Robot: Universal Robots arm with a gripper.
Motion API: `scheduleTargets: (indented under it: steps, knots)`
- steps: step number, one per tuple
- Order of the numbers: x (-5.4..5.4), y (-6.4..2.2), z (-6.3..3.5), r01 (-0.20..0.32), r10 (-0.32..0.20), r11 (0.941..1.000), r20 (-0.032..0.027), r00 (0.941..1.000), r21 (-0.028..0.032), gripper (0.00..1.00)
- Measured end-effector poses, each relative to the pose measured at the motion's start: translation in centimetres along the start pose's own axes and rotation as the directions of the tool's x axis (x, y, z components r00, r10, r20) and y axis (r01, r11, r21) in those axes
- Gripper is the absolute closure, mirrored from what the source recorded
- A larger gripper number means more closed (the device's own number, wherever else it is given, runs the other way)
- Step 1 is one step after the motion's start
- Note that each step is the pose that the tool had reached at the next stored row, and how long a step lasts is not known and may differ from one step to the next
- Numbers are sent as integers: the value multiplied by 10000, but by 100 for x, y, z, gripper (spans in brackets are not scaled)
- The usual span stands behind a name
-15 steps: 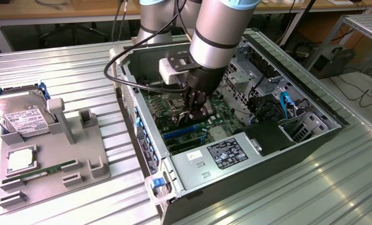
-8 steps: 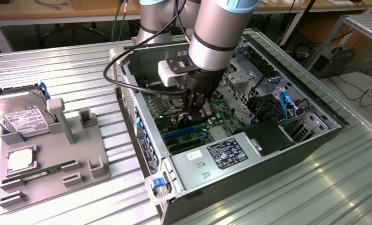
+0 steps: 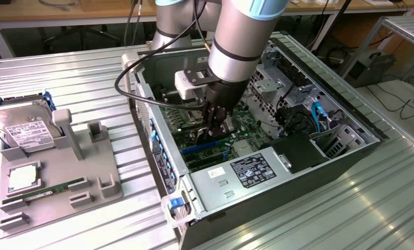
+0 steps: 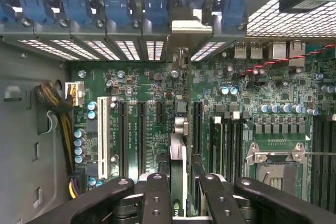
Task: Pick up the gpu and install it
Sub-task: 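Insert the gpu into the slot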
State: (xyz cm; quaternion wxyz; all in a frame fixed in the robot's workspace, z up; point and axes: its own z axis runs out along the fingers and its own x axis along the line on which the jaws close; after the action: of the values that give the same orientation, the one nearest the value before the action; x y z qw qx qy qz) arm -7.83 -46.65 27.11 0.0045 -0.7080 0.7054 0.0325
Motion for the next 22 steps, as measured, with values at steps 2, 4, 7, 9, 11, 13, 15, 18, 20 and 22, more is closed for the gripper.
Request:
scheduleTargets:
  steps: [2,4,7,9,11,13,15,18,20,22]
  knots:
    - [1,2,25,0,0,10000,-1,10000,0,74]
    - [2,4,51,0,0,10000,-1,10000,0,74]
    - [3,6,82,0,0,10000,0,10000,0,74]
    - [3,7,91,0,0,10000,-2,10000,-1,74]
    - [2,7,98,0,0,10000,-1,10000,0,74]
    - [1,8,105,0,0,10000,-1,10000,0,74]
    - [-2,7,113,0,0,10000,1,10000,0,74]
    - [-7,7,122,0,0,10000,6,10000,1,74]
    - [-11,7,129,0,0,10000,9,10000,1,74]
    - [-13,8,132,0,0,10000,5,10000,-1,74]
